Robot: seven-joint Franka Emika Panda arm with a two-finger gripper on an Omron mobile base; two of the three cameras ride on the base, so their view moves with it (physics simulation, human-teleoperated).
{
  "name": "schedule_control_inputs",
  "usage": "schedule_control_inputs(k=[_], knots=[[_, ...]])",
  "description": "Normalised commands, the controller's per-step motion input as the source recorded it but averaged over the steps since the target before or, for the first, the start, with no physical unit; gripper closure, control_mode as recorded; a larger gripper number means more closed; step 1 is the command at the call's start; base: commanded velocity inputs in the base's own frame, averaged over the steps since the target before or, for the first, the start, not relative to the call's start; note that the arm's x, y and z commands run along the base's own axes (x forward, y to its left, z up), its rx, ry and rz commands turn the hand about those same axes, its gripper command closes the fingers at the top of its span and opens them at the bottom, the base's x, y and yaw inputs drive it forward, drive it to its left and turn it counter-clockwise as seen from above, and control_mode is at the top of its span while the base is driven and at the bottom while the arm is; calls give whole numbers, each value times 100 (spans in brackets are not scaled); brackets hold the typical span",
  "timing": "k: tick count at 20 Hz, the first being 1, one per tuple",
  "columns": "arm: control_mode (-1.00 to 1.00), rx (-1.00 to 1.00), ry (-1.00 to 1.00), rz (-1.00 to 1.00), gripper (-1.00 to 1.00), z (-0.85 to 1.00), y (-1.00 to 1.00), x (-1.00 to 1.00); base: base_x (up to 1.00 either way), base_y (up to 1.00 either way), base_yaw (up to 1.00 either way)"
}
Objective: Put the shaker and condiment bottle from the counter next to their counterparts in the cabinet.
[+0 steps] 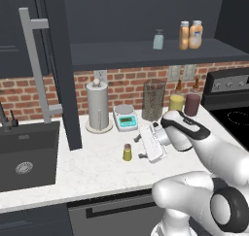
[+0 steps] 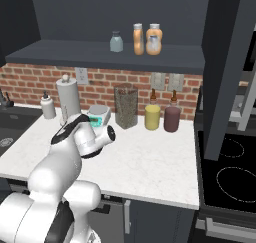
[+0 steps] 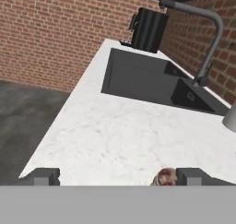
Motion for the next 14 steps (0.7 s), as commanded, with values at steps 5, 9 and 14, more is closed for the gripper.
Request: schedule_control_inputs(k=[5, 9, 14], knots=[[-100, 10, 0, 0, -100, -12, 0, 24, 0, 0, 0], [-100, 4, 0, 0, -100, -16, 0, 19, 0, 0, 0], [-100, 4, 0, 0, -100, -16, 0, 31, 0, 0, 0]])
